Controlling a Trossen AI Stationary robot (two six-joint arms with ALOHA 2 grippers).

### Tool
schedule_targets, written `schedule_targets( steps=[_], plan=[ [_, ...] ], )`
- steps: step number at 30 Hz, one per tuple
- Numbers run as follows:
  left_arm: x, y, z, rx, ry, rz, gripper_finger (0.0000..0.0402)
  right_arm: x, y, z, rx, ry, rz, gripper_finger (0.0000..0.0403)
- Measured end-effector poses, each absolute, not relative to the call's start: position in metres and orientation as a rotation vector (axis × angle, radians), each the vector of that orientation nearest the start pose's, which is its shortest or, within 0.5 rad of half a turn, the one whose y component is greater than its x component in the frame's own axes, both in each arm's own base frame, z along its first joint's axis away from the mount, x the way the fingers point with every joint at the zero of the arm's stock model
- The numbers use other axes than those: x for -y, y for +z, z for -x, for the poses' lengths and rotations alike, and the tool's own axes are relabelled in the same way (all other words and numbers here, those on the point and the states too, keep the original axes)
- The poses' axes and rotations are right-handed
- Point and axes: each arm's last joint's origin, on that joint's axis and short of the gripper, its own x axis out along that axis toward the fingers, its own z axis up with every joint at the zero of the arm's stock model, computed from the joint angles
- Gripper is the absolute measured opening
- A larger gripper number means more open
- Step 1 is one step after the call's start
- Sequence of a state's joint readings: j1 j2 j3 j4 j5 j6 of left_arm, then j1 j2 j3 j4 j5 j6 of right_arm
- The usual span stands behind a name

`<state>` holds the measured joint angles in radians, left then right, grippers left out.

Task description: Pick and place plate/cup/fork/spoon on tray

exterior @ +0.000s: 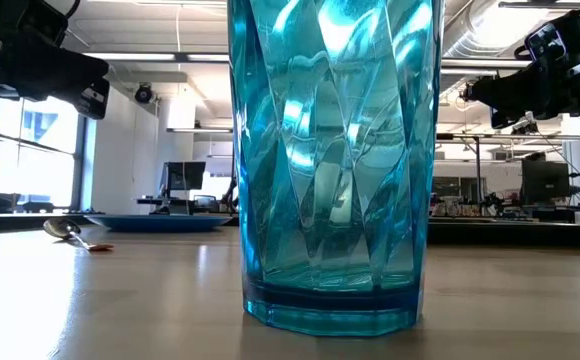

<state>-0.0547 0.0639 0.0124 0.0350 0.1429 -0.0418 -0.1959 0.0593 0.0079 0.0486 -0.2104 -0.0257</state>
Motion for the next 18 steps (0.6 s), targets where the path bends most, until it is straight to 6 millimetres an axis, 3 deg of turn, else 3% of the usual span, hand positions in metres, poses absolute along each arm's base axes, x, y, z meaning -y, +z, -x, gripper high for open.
schedule_targets(
  steps=[9, 18],
  plan=[
    [0.009, 0.176, -0.100, 0.102, -0.169, -0.141, 0.0003, 0.014, 0.166, -0.100, -0.003, 0.016, 0.025, 0.0000],
    [0.009, 0.183, -0.099, 0.151, -0.179, 0.038, 0.0003, 0.017, 0.168, -0.099, 0.000, -0.093, 0.026, 0.0000]
  ],
)
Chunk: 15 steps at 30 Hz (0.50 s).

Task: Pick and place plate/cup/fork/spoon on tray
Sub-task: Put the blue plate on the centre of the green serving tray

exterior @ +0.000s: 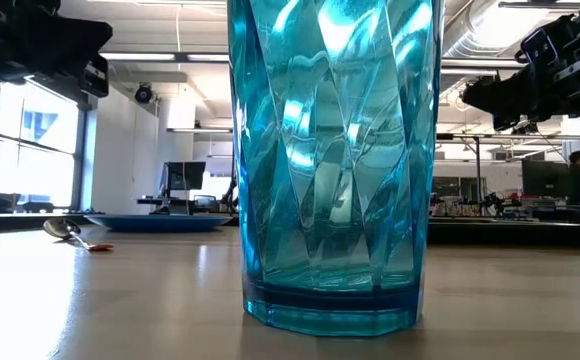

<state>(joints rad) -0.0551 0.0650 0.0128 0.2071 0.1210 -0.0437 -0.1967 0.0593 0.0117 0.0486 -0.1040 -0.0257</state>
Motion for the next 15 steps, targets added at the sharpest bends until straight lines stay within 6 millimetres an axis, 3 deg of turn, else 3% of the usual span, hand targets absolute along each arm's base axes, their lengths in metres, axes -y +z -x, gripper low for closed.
schedule_targets(
  steps=[4, 8, 12, 15],
  plan=[
    [0.009, 0.182, -0.099, 0.143, -0.181, 0.062, 0.0003, 0.017, 0.170, -0.099, 0.020, -0.109, 0.006, 0.0000],
    [0.009, 0.178, -0.100, 0.103, -0.164, -0.024, 0.0003, 0.019, 0.180, -0.098, 0.142, -0.171, -0.197, 0.0000],
    [0.003, 0.172, -0.101, 0.046, 0.019, -0.051, 0.0003, 0.024, 0.184, -0.097, 0.236, -0.328, -0.419, 0.0000],
    [0.000, 0.168, -0.101, 0.001, 0.130, -0.021, 0.0003, 0.031, 0.184, -0.093, 0.363, -0.547, -0.627, 0.0000]
  ],
)
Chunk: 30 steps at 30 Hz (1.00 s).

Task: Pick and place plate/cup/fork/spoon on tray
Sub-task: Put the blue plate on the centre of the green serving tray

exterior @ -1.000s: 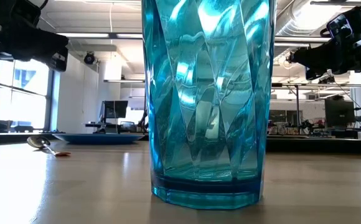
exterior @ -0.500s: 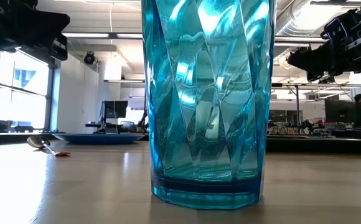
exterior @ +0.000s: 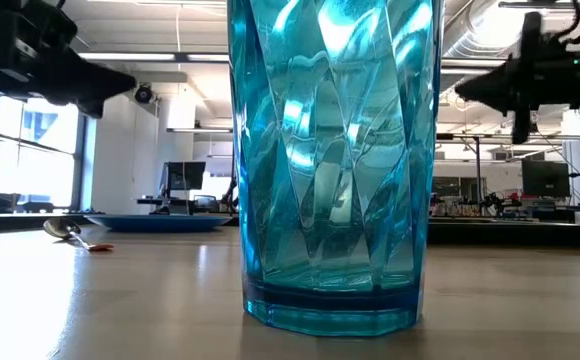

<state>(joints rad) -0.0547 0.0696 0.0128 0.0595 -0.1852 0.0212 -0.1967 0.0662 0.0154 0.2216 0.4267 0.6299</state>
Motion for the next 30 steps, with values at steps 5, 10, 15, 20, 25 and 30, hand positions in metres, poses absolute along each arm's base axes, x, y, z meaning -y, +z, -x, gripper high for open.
schedule_targets(
  steps=[5, 10, 15, 20, 25, 30],
  plan=[
    [0.001, 0.165, -0.102, -0.025, 0.129, 0.048, 0.0003, 0.036, 0.181, -0.089, 0.402, -0.811, -0.595, 0.0000],
    [0.002, 0.166, -0.102, -0.017, 0.115, 0.090, 0.0003, 0.037, 0.180, -0.089, 0.369, -0.837, -0.537, 0.0000],
    [0.000, 0.166, -0.101, -0.014, 0.205, 0.053, 0.0003, 0.037, 0.175, -0.089, 0.295, -0.875, -0.481, 0.0000],
    [-0.004, 0.166, -0.101, -0.019, 0.306, 0.011, 0.0003, 0.038, 0.175, -0.088, 0.316, -0.919, -0.501, 0.0001],
    [-0.006, 0.167, -0.101, -0.018, 0.359, -0.051, 0.0011, 0.037, 0.167, -0.100, 0.201, -0.777, -0.573, 0.0028],
    [-0.011, 0.174, -0.101, 0.028, 0.459, -0.104, 0.0035, 0.040, 0.170, -0.116, 0.180, -0.780, -0.582, 0.0086]
  ],
)
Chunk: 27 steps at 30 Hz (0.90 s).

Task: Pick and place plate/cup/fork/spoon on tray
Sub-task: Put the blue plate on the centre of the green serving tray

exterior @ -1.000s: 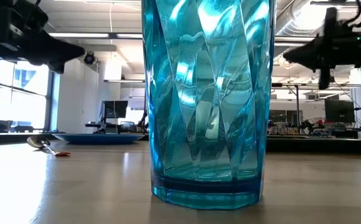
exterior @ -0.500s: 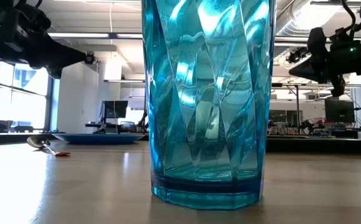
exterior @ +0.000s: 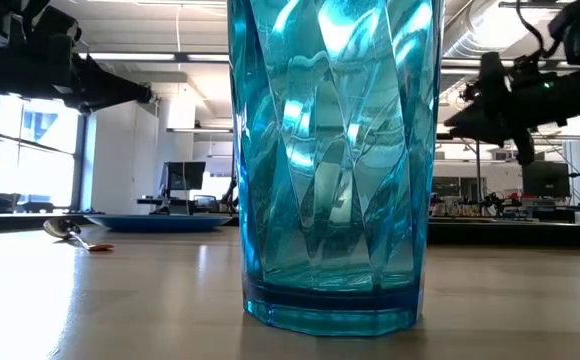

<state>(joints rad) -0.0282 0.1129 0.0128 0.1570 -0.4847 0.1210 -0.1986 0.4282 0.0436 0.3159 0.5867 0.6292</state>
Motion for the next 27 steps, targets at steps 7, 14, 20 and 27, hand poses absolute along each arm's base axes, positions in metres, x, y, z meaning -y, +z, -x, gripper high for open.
schedule_targets(
  steps=[7, 14, 20, 27],
  plan=[
    [-0.018, 0.173, -0.103, 0.006, 0.538, -0.126, 0.0077, 0.051, 0.225, -0.171, 0.054, -0.823, -0.530, 0.0146],
    [-0.024, 0.160, -0.104, -0.116, 0.595, -0.061, 0.0099, 0.077, 0.262, -0.244, -0.162, -0.885, -0.421, 0.0158],
    [-0.024, 0.155, -0.106, -0.159, 0.593, -0.050, 0.0099, 0.098, 0.270, -0.299, -0.309, -0.782, -0.453, 0.0158],
    [-0.024, 0.155, -0.106, -0.154, 0.593, -0.018, 0.0099, 0.107, 0.266, -0.342, -0.396, -0.745, -0.410, 0.0158]
  ],
)
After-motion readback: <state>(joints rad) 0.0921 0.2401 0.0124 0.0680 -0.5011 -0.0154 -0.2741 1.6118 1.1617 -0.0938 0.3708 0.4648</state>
